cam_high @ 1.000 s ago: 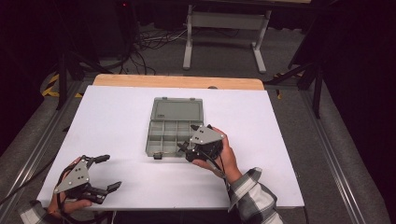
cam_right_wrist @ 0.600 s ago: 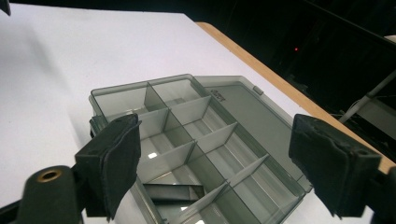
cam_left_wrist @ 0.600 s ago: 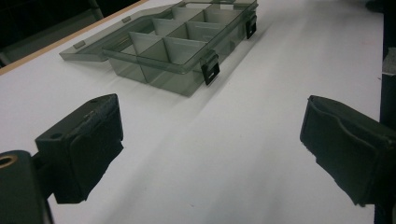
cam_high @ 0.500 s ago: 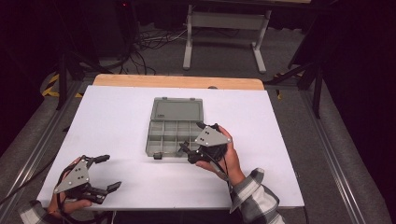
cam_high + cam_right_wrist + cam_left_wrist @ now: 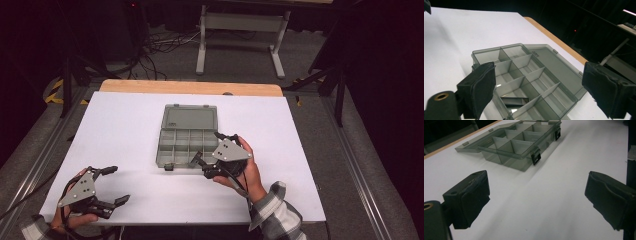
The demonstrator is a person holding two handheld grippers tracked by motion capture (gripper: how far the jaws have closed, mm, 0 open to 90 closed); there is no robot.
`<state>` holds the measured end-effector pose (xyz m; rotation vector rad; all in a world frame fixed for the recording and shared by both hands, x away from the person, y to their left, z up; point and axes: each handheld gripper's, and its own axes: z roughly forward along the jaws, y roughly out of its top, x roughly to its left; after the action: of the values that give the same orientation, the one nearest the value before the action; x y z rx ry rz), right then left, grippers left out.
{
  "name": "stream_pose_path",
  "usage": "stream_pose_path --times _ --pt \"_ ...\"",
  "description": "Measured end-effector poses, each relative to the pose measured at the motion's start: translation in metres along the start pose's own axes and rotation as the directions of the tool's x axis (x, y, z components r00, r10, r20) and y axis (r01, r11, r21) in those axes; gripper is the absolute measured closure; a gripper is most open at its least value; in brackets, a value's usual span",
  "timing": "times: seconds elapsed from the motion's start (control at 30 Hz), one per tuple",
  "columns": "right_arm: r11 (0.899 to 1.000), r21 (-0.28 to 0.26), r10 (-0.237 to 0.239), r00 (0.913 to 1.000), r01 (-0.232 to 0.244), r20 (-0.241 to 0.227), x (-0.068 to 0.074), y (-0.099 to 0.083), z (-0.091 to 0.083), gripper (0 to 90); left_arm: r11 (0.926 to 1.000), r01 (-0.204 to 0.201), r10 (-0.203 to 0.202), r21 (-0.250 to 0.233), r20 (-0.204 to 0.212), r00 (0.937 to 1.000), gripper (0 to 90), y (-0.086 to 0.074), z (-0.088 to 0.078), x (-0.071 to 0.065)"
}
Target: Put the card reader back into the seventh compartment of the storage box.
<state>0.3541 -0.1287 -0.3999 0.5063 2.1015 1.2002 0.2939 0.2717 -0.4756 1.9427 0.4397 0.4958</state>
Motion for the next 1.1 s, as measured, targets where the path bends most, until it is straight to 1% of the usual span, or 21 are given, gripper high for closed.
stream_pose_path --times 0.1,0.23,0.37,0.67,0.93,1.1 --pt "1.000 -0.004 -0.004 1.0000 0.004 -0.006 0.002 -0.001 -0.003 12.5 1.0000 -0.002 0.002 0.001 0.001 1.0000 6.7 0.000 0.000 0.000" --pt "1.000 -0.004 -0.022 0.9997 0.022 -0.003 0.006 -0.002 -0.008 11.4 1.0000 -0.002 0.002 0.002 0.001 1.0000 6.6 0.000 0.000 0.000" --pt "1.000 -0.003 -0.021 0.9998 0.021 -0.007 0.007 -0.004 -0.013 11.0 1.0000 0.000 0.000 0.001 0.001 1.0000 6.6 0.000 0.000 0.000" --pt "0.999 -0.008 -0.048 0.9989 0.048 0.000 0.013 -0.008 -0.024 11.0 1.0000 -0.003 0.003 0.006 0.003 1.0000 6.6 0.000 0.000 0.000" --pt "0.999 -0.005 -0.052 0.9986 0.052 0.004 0.015 -0.013 -0.030 11.1 0.9999 -0.006 0.006 0.009 0.002 1.0000 6.6 0.000 0.000 0.000" --pt "0.999 0.000 -0.051 0.9987 0.051 0.011 0.017 -0.020 -0.036 11.0 0.9999 -0.006 0.006 0.011 0.005 1.0000 6.6 0.000 0.000 -0.001"
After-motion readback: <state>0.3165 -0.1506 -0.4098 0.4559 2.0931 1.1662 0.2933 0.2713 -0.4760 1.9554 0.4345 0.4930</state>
